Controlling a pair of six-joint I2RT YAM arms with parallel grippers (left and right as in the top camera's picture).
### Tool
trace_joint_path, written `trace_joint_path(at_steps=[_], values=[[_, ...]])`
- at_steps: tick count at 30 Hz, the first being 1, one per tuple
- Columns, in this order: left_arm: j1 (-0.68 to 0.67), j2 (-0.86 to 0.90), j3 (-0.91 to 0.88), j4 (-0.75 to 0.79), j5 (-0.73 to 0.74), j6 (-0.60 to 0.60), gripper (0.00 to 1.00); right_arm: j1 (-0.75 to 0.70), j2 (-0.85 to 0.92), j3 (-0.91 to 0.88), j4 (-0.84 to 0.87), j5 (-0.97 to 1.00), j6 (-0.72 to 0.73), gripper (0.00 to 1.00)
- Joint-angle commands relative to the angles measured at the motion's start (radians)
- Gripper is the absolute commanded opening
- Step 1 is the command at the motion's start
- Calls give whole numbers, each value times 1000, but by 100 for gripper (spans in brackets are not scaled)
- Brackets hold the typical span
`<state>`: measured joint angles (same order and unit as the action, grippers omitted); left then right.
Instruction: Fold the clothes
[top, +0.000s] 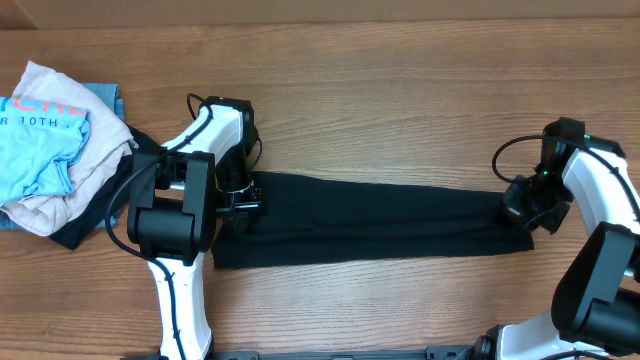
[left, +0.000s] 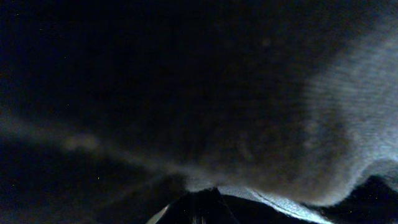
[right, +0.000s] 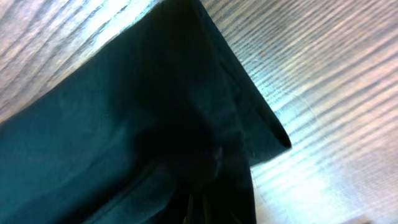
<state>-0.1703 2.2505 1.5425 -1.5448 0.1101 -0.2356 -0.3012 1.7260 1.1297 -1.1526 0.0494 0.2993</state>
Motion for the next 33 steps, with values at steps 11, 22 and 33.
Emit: trace_joint_path(at_steps=[11,22,33], values=[[5,-5,-5,-29,-37,23,59,-2,-6,29,-14,-28,-18,80],[12,-5,358,-107,58,24,66,25,-7,283,-180,-208,-19,4],[13,-4,84,118,74,30,5,48,-7,-103,217,-208,-19,4]])
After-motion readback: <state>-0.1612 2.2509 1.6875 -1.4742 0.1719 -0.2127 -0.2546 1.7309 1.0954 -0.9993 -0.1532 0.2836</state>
